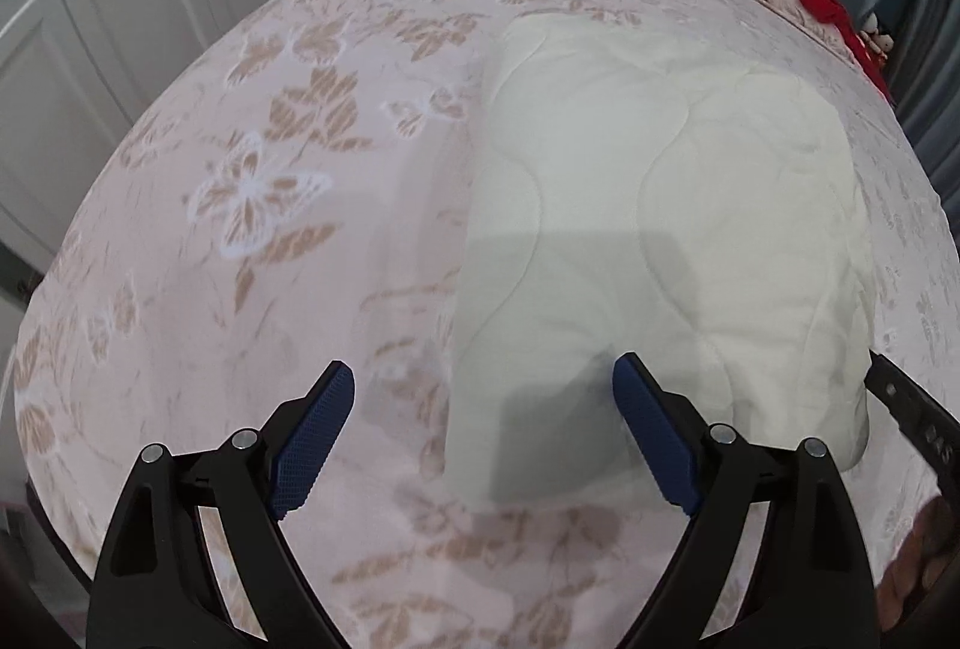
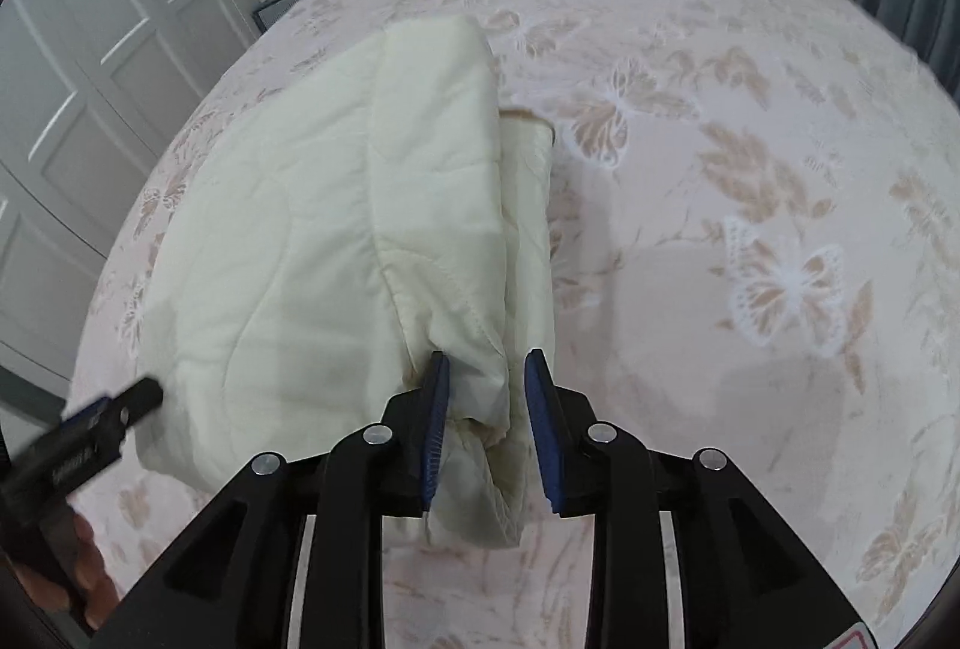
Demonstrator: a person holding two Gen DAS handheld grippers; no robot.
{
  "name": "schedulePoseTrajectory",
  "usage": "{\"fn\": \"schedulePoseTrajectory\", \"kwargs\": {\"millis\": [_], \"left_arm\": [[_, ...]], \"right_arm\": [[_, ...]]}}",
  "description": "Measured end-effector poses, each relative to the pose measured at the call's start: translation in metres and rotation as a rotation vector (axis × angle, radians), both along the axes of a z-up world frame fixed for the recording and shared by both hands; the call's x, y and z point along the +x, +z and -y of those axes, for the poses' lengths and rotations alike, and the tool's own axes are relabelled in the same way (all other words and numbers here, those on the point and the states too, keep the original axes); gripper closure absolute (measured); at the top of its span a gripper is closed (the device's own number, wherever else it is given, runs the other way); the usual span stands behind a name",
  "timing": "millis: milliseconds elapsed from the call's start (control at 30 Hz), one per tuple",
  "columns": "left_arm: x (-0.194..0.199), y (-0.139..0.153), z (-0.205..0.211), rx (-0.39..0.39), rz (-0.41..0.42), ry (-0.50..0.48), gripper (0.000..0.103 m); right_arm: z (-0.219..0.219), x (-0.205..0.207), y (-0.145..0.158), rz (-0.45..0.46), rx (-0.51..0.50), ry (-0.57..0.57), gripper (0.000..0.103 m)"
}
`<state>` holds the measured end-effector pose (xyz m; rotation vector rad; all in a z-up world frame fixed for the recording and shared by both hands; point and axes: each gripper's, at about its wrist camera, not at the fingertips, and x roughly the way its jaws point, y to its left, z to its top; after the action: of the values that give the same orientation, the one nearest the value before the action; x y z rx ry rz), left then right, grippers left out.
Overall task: Fold large clothes
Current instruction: 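Fold the held end over the bundle with the right tool and press it down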
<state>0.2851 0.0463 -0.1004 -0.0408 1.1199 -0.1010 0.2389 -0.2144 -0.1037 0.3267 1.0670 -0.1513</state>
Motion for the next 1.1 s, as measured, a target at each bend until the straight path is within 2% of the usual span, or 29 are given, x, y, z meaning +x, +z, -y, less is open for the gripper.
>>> {"fn": "schedulePoseTrajectory", "kwargs": {"millis": [67, 167, 233, 467, 700, 967, 1100], "left_arm": [[-0.003, -0.004, 0.002, 0.021, 0.0, 0.001, 0.017], [-0.002, -0.006, 0.005, 0.038, 0.007, -0.002, 0.017], [0.0, -0.002, 0.009, 0.047, 0.022, -0.007, 0.017], [0.02, -0.013, 0.028, 0.087, 0.017, -0.032, 0.014], [0.029, -0.027, 0.036, 0.108, 0.018, -0.021, 0.007], [0.031, -0.034, 0.045, 0.154, 0.042, -0.016, 0.005], [0.025, -0.022, 0.045, 0.193, 0.056, -0.019, 0.005]], "right_arm": [[-0.001, 0.007, -0.012, -0.034, 0.018, 0.018, 0.089], [-0.001, 0.011, -0.01, -0.03, -0.01, 0.012, 0.095], [-0.001, 0.009, -0.005, -0.01, -0.032, -0.005, 0.096], [-0.004, 0.028, -0.04, -0.108, -0.107, 0.014, 0.096], [-0.004, 0.044, -0.053, -0.143, -0.124, 0.043, 0.095], [-0.007, 0.055, -0.06, -0.148, -0.166, 0.055, 0.094], [-0.003, 0.05, -0.043, -0.138, -0.14, 0.054, 0.092]]}}
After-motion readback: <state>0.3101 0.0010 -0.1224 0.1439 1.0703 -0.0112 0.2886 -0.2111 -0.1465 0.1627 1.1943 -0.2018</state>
